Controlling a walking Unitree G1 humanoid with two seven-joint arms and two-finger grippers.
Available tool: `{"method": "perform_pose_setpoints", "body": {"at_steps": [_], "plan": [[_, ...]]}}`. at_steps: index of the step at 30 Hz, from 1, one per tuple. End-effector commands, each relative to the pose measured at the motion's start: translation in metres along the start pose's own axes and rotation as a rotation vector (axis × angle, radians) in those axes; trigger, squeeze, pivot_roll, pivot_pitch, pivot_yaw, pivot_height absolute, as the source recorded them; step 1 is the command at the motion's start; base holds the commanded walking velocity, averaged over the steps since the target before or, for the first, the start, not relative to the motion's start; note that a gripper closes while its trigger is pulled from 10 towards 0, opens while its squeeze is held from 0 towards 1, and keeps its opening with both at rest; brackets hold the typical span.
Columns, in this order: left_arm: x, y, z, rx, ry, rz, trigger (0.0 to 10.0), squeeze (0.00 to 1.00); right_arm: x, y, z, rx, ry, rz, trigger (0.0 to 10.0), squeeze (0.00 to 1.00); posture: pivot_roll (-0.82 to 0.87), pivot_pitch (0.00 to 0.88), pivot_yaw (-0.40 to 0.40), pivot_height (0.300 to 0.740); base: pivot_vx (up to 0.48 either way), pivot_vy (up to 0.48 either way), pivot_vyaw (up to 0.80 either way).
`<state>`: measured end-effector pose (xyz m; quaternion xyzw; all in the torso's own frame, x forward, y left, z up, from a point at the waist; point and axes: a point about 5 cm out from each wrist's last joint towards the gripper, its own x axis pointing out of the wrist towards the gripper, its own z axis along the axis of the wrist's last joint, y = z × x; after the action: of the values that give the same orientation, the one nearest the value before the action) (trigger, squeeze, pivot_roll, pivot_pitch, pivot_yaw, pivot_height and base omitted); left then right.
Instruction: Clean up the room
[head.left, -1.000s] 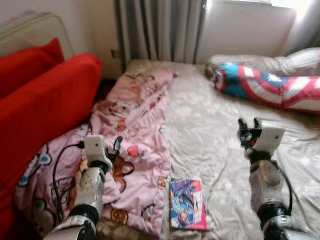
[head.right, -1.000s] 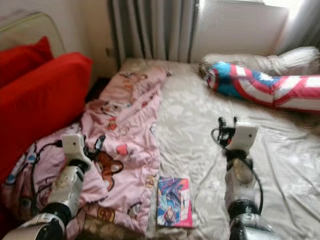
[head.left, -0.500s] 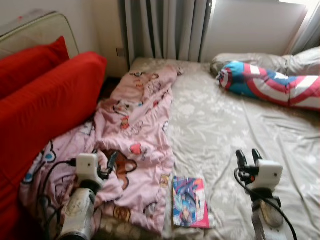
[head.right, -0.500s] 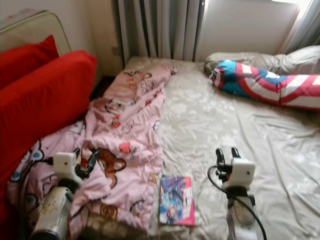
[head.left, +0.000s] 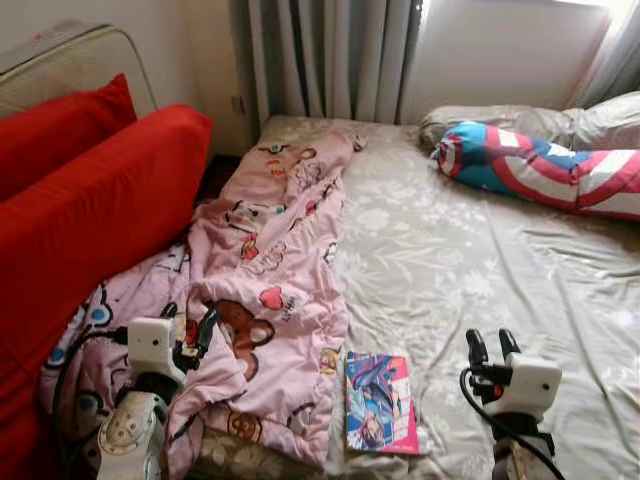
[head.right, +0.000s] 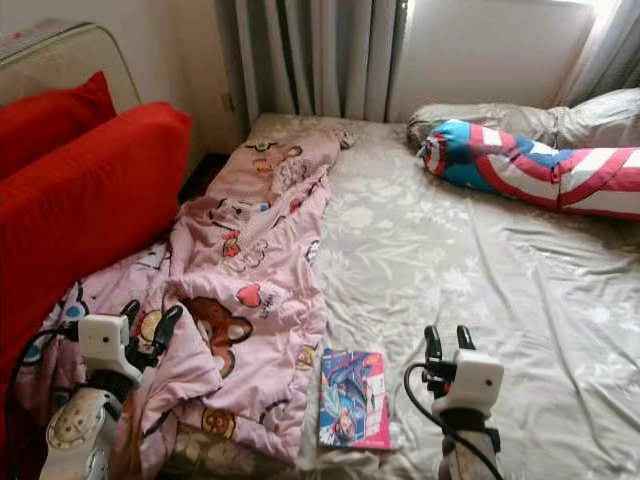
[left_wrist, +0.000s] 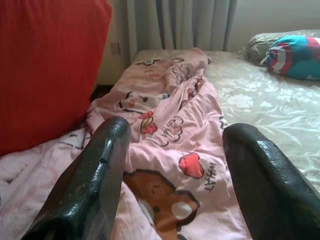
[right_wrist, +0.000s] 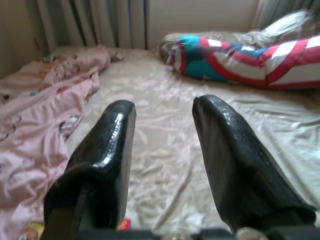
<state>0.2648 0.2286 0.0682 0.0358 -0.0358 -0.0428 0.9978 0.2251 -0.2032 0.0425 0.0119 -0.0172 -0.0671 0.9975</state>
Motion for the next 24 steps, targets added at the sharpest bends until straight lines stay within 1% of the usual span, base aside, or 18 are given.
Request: {"method": "perform_pose_setpoints", "body": {"at_steps": [1,4,5,6,7,9,11,13,16,18,23,24], "plan": [[0.002,-0.001,0.001,0.003,0.007,-0.011,10.0,0.00,-0.002,-0.006,0.003,-0.005,0.011,-0.007,10.0,0.00,-0.08,0.000,-0.021,0.740,0.000,0.000,0.00],[0.001,-0.006,0.001,0.000,0.011,-0.015,10.0,0.00,-0.004,-0.008,0.002,-0.006,0.029,-0.001,10.0,0.00,-0.07,0.000,-0.007,0.740,0.000,0.000,0.00],[0.000,-0.010,0.003,-0.002,0.017,-0.018,10.0,0.00,-0.004,-0.005,0.000,0.004,0.044,0.017,10.0,0.00,-0.07,0.000,0.016,0.740,0.000,0.000,0.00],[0.000,-0.010,0.003,-0.002,0.017,-0.018,10.0,0.00,-0.004,-0.005,0.000,0.004,0.044,0.017,10.0,0.00,-0.07,0.000,0.016,0.740,0.000,0.000,0.00],[0.000,-0.011,0.003,-0.004,0.021,-0.020,10.0,0.00,-0.004,-0.003,0.000,0.011,0.048,0.032,10.0,0.00,-0.07,0.000,0.022,0.740,0.000,0.000,0.00],[0.003,-0.013,0.004,-0.012,0.029,-0.032,10.0,0.00,-0.001,0.005,0.003,-0.023,0.036,0.109,10.0,0.00,-0.08,0.000,0.036,0.740,0.000,0.000,0.00],[0.006,-0.015,0.005,-0.011,0.035,-0.058,10.0,0.00,0.002,0.008,0.007,-0.029,0.035,0.131,10.0,0.00,-0.07,0.000,0.025,0.740,0.000,0.000,0.00],[0.009,-0.018,0.008,-0.005,0.020,-0.071,10.0,0.00,0.009,0.004,0.012,-0.023,0.030,0.108,10.0,0.00,-0.06,0.000,0.006,0.740,0.000,0.000,0.00],[0.010,-0.019,0.008,-0.007,0.019,-0.067,10.0,0.00,0.012,0.003,0.015,-0.006,0.030,0.072,10.0,0.00,-0.07,0.000,-0.018,0.740,0.000,0.000,0.00],[0.010,-0.020,0.007,-0.013,0.017,-0.061,10.0,0.00,0.013,0.003,0.017,-0.007,0.033,0.061,10.0,0.00,-0.06,0.000,-0.031,0.740,0.000,0.000,0.00],[0.009,-0.024,0.008,-0.021,0.017,-0.051,10.0,0.00,0.015,0.001,0.016,0.003,0.064,0.032,10.0,0.00,-0.06,0.000,-0.034,0.740,0.000,0.000,0.00],[0.007,-0.025,0.008,-0.023,0.023,-0.048,10.0,0.00,0.014,-0.001,0.014,0.002,0.077,0.020,10.0,0.00,-0.06,0.000,-0.034,0.731,0.000,0.000,0.00]]}}
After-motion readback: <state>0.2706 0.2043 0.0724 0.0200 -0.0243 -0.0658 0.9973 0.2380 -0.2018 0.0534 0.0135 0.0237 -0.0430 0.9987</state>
